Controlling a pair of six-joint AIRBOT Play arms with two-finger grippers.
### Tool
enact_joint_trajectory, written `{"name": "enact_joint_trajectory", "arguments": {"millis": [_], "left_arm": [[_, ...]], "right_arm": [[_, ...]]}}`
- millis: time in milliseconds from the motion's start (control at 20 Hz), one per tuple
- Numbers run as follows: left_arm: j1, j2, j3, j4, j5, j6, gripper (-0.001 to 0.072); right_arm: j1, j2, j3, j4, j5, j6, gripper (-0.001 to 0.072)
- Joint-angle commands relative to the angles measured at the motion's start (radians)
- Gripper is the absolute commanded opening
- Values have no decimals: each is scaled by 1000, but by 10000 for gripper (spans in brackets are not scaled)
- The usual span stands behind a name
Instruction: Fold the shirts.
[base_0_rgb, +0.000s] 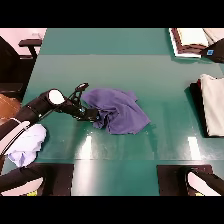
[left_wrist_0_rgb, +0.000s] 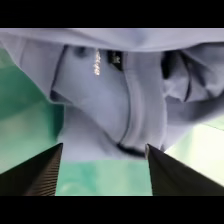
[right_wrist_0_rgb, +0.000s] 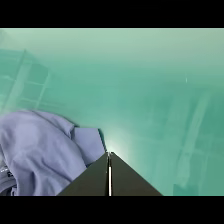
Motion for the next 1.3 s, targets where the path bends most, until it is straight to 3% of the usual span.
{"name": "enact_joint_trajectory", "arguments": {"millis": [0,50,150,200,450,500,550,600,750,950,1100,1250], "left_arm": [[1,-56,-49,-183,103,99,608],[1,-68,-49,-179,113,98,563],[6,-64,-43,-135,116,109,166],[14,-61,-31,-101,106,113,30],[145,-60,89,45,-37,103,25],[171,-60,100,65,-48,102,25],[190,-60,103,74,-51,102,25],[201,-60,103,84,-51,102,25],[201,-60,103,126,-54,102,25],[201,-60,103,130,-57,103,25],[201,-60,103,153,-61,103,25],[201,-60,103,159,-57,102,25]], "right_arm": [[0,19,-67,0,-28,0,17],[0,19,-82,0,-25,0,18],[0,19,-114,-8,0,0,18],[-2,19,-139,-8,18,0,18],[-1,19,-394,-5,71,0,18],[3,15,-465,-5,67,0,52],[10,3,-526,-5,66,0,297],[22,-17,-583,0,61,-1,486],[116,-124,-705,34,-4,-56,493],[266,-275,-731,208,-143,-119,481],[352,-359,-684,225,-175,-138,421],[381,-417,-626,226,-184,-149,282]]}}
